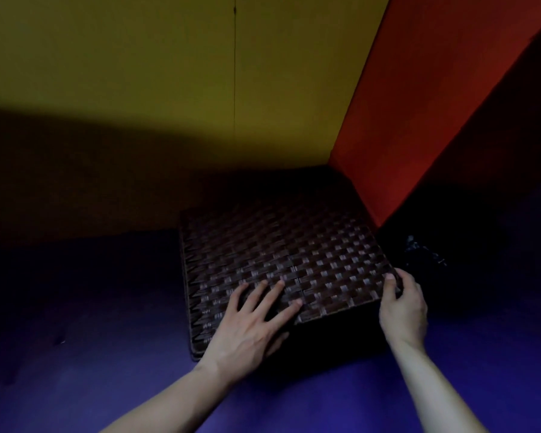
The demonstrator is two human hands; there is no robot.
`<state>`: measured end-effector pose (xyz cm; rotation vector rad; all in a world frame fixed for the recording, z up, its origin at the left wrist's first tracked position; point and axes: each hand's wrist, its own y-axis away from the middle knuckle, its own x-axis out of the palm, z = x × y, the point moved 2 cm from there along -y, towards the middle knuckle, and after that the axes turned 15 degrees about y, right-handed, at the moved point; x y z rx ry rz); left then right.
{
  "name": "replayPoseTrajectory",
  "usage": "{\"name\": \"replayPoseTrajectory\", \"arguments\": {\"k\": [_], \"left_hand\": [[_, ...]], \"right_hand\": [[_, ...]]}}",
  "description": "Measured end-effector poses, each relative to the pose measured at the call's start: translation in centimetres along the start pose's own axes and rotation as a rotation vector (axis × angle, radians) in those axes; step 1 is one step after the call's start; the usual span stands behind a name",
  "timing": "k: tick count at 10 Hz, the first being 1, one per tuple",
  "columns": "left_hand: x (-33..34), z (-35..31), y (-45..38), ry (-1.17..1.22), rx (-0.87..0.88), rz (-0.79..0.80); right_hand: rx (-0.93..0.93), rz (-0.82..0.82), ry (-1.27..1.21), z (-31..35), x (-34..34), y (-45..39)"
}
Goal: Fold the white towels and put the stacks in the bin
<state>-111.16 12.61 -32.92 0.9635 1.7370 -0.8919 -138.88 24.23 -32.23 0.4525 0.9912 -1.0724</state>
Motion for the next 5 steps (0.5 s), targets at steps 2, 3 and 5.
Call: {"name": "replayPoseTrajectory", "arguments": {"k": [2, 3, 5], "left_hand": [[-0.3, -0.1, -0.1, 0.013, -0.038, 0.014], [-0.9, -0.7, -0.3, 0.027, -0.062, 0.023], [-8.1, -2.0, -2.5, 0.119, -0.194, -0.074]], "right_hand": [[0.036, 0.015, 0.083, 0.2, 0.0, -0.3], [-0.014, -0.027, 0.210, 1.3, -0.7, 0.2], [-0.503, 0.005, 0.221, 9.9, -4.0, 0.9]]}}
